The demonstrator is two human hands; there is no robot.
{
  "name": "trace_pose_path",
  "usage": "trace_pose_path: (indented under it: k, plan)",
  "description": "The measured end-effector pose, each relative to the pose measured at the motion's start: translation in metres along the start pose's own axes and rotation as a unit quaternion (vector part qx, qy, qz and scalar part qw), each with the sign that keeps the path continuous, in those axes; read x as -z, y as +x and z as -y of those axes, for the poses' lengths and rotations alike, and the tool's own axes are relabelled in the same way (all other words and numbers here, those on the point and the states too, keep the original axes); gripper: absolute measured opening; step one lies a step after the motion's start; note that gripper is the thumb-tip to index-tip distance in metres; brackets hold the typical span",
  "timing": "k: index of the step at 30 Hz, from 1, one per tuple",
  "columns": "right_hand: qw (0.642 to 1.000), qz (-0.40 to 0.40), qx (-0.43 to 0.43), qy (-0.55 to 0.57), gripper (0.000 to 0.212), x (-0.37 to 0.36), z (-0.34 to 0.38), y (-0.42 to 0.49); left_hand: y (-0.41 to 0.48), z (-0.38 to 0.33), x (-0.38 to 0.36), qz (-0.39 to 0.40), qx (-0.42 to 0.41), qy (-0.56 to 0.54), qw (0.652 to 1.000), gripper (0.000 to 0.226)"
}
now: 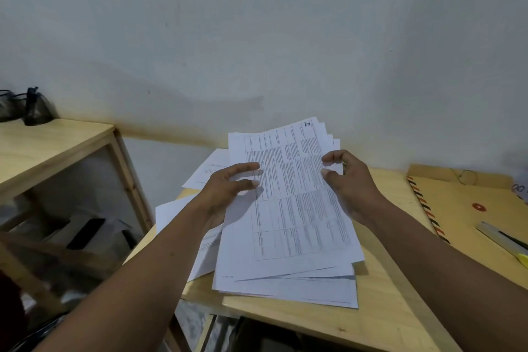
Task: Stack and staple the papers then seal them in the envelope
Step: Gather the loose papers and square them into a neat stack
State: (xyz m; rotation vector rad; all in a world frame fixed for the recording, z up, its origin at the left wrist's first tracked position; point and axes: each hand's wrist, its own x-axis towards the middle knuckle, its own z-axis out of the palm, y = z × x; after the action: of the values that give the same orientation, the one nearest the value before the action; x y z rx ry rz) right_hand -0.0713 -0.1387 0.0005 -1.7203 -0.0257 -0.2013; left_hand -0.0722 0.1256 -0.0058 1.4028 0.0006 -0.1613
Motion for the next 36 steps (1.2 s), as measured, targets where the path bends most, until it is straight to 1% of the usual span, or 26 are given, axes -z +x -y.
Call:
trace_pose_path:
  k: [1, 2, 3, 4, 6, 10, 11, 12, 14, 15, 17, 19, 23, 25, 27, 29, 31, 33, 36]
  plan:
    - [1.0, -0.016, -0.001, 0.018, 0.028, -0.004, 0.003, 0.0, 0.0, -0.001, 0.001, 0.02, 0.009, -0.016, 1.0, 0.032]
    - [0.999, -0.024, -0.008, 0.03, 0.03, -0.007, 0.005, 0.001, -0.001, -0.002, 0.004, 0.036, 0.008, 0.007, 0.999, 0.031]
    - [0.999, -0.024, -0.017, 0.039, 0.03, -0.011, 0.006, 0.003, -0.003, -0.003, 0.007, 0.04, 0.007, 0.053, 0.998, 0.031]
    - [0.999, -0.021, -0.028, 0.042, 0.03, -0.014, 0.007, 0.004, -0.006, -0.004, 0.011, 0.033, 0.005, 0.097, 0.995, 0.03]
    - [0.997, -0.013, -0.058, 0.039, 0.027, -0.02, 0.008, 0.006, -0.01, -0.005, 0.023, 0.003, -0.003, 0.148, 0.989, 0.027]
    - [0.993, 0.005, -0.109, 0.048, 0.011, -0.036, 0.005, 0.0, -0.014, -0.004, 0.058, -0.062, -0.035, 0.202, 0.977, 0.025]
    - [0.994, -0.001, -0.109, 0.026, 0.01, -0.04, 0.001, -0.003, -0.018, -0.004, 0.066, -0.081, -0.032, 0.207, 0.974, 0.025]
    - [0.995, -0.008, -0.096, -0.024, 0.012, -0.043, -0.006, -0.006, -0.021, -0.003, 0.075, -0.103, -0.027, 0.213, 0.971, 0.026]
    - [0.988, -0.019, -0.047, -0.145, 0.015, -0.048, -0.022, -0.015, -0.027, 0.0, 0.092, -0.142, -0.024, 0.208, 0.968, 0.026]
    - [0.982, -0.022, -0.027, -0.183, 0.016, -0.05, -0.031, -0.019, -0.03, 0.003, 0.098, -0.157, -0.026, 0.195, 0.968, 0.026]
    - [0.977, -0.023, -0.008, -0.214, 0.019, -0.056, -0.044, -0.025, -0.032, 0.007, 0.106, -0.173, -0.024, 0.174, 0.969, 0.025]
    - [0.969, -0.015, 0.01, -0.248, 0.025, -0.062, -0.052, -0.029, -0.033, 0.011, 0.108, -0.169, -0.023, 0.181, 0.968, 0.025]
    - [0.931, 0.01, 0.046, -0.362, 0.038, -0.069, -0.058, -0.033, -0.029, 0.016, 0.103, -0.151, -0.013, 0.175, 0.973, 0.026]
    - [0.907, -0.003, 0.049, -0.419, 0.046, -0.068, -0.062, -0.034, -0.027, 0.017, 0.102, -0.148, -0.007, 0.166, 0.975, 0.026]
    - [0.897, -0.023, 0.033, -0.441, 0.05, -0.066, -0.061, -0.033, -0.025, 0.018, 0.101, -0.141, -0.006, 0.163, 0.976, 0.026]
    - [0.9, -0.026, 0.012, -0.436, 0.05, -0.066, -0.056, -0.032, -0.024, 0.018, 0.099, -0.138, -0.003, 0.162, 0.977, 0.026]
    - [0.919, -0.03, -0.008, -0.392, 0.044, -0.065, -0.054, -0.031, -0.022, 0.017, 0.096, -0.134, -0.003, 0.169, 0.977, 0.026]
    - [0.947, -0.038, -0.009, -0.32, 0.035, -0.061, -0.055, -0.029, -0.02, 0.018, 0.092, -0.12, -0.014, 0.182, 0.976, 0.027]
    - [0.985, -0.053, -0.025, -0.165, 0.029, -0.047, -0.049, -0.026, -0.017, 0.018, 0.087, -0.094, -0.015, 0.187, 0.978, 0.027]
